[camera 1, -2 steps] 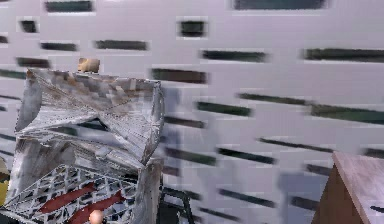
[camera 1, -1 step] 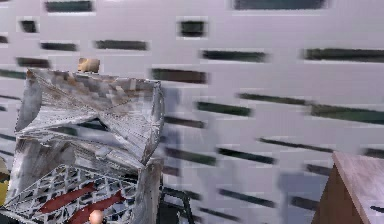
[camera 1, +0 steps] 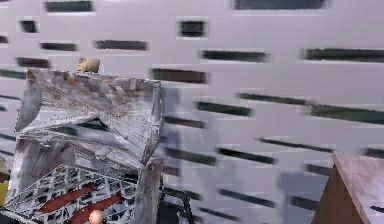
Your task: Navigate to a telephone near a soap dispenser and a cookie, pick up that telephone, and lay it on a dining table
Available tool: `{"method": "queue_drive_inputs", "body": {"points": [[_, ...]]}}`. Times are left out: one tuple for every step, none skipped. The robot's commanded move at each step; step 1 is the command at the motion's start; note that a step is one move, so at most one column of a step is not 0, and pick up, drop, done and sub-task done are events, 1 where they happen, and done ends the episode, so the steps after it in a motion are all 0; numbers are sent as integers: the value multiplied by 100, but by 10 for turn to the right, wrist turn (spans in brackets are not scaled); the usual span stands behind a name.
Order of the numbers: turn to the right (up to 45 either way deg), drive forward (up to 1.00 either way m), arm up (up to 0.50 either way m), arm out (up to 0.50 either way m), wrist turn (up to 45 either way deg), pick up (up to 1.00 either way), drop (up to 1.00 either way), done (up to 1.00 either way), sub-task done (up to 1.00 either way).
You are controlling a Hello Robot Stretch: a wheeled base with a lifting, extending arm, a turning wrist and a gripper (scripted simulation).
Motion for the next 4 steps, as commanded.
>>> {"method": "queue_drive_inputs", "body": {"points": [[0, 0, 0, 0, 120, 0, 0, 0, 0], [0, 0, -10, 0, 0, 0, 0, 0, 0], [0, 0, 0, 0, 0, 100, 0, 0, 0], [0, 0, 10, 0, 0, 0, 0, 0, 0]]}}
